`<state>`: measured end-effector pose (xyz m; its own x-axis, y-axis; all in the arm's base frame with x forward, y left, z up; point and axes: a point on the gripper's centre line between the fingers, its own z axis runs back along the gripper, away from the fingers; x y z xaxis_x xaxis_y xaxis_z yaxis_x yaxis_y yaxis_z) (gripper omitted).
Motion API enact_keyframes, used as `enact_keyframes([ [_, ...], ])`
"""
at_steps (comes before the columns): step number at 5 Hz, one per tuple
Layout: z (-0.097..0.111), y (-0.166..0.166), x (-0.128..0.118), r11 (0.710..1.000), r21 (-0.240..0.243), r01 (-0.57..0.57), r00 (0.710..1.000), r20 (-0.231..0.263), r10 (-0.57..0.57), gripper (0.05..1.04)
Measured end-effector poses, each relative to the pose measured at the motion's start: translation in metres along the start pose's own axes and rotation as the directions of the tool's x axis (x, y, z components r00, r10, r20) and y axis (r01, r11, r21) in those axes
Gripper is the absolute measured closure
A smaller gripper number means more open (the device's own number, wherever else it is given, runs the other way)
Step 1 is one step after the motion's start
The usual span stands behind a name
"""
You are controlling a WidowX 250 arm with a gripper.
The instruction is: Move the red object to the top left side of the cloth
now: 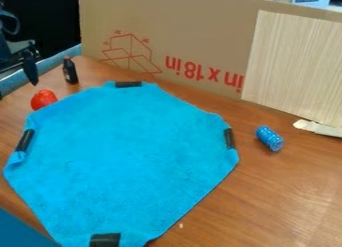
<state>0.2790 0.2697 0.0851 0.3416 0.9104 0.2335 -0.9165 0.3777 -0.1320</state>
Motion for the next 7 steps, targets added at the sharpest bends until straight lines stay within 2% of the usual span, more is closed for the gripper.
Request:
enact_keyframes([
  [1, -0.003, -0.005, -0.001, 1.0, -0.006, -0.01, 1.0, 0.007, 0.011, 0.083],
  [2, -0.016, -0.004, -0.004, 1.0, 0.01, -0.016, 1.0, 0.011, 0.016, 0.083],
  [4, -0.018, -0.012, -0.004, 0.999, -0.006, -0.046, 0.998, 0.048, 0.047, 0.083],
  [6, -0.032, -0.014, -0.01, 0.999, 0.029, -0.033, 0.998, 0.052, 0.031, 0.083],
  [7, -0.037, -0.014, -0.013, 0.999, 0.041, -0.026, 0.998, 0.058, 0.023, 0.152],
])
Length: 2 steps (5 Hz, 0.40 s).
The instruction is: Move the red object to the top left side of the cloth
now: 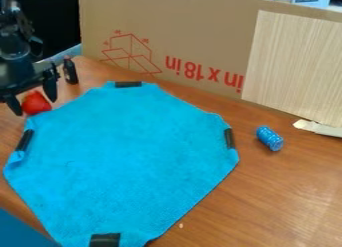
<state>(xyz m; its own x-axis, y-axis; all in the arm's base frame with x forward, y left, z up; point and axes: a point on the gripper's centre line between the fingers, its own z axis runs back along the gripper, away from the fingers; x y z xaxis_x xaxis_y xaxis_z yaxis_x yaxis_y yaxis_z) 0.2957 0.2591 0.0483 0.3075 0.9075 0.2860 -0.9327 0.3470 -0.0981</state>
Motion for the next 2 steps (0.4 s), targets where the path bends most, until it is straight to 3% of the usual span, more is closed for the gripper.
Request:
enact_keyframes([
  [1, -0.0017, -0.0012, -0.0017, 1.0, -0.01, -0.002, 1.0, 0.002, 0.002, 0.348],
  [2, -0.0016, -0.0002, -0.0046, 1.0, -0.011, 0.008, 1.0, -0.004, -0.008, 0.356],
])
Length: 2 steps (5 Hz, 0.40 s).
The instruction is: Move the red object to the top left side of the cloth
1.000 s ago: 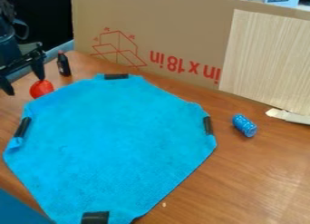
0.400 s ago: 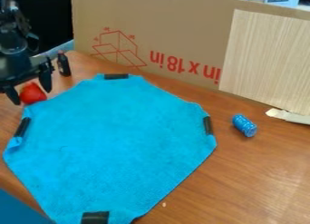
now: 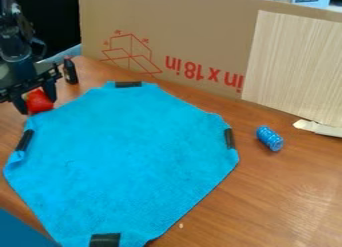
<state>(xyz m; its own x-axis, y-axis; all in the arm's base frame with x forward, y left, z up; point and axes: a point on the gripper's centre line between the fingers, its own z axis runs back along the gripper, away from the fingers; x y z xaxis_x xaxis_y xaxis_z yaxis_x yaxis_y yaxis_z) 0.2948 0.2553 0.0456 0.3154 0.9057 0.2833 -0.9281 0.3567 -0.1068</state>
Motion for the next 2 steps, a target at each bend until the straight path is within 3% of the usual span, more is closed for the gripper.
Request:
enact_keyframes([
  [2, 0.017, -0.011, -0.01, 0.998, -0.026, 0.056, 0.998, -0.002, -0.056, 0.361],
])
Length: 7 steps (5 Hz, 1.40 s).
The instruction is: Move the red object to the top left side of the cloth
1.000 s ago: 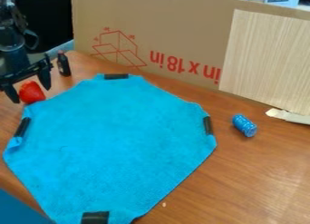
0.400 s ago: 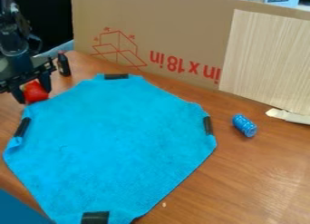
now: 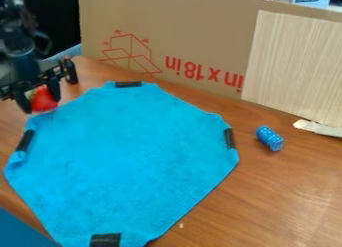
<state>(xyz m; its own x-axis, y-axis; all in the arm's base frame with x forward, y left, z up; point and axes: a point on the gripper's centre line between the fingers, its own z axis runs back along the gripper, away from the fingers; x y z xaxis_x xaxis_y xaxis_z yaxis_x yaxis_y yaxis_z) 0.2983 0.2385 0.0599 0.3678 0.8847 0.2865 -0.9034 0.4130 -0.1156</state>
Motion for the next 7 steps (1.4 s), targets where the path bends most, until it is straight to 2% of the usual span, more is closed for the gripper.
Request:
enact_keyframes([
  [1, 0.025, -0.027, -0.015, 0.998, -0.001, 0.064, 0.994, 0.086, -0.063, 0.361],
  [2, 0.04, -0.053, -0.028, 0.996, -0.017, 0.09, 0.989, 0.121, -0.088, 0.361],
  [3, 0.037, -0.074, -0.033, 0.998, -0.043, 0.045, 0.997, 0.064, -0.042, 0.361],
  [4, 0.021, -0.09, -0.032, 0.997, -0.065, -0.043, 0.999, -0.018, 0.042, 0.361],
  [5, 0.01, -0.089, -0.027, 0.971, -0.108, -0.215, 0.974, -0.099, 0.205, 0.362],
  [6, 0.0, -0.083, -0.023, 0.922, -0.13, -0.365, 0.925, -0.167, 0.342, 0.305],
  [7, -0.003, -0.083, -0.031, 0.9, -0.125, -0.418, 0.896, -0.216, 0.387, 0.087],
])
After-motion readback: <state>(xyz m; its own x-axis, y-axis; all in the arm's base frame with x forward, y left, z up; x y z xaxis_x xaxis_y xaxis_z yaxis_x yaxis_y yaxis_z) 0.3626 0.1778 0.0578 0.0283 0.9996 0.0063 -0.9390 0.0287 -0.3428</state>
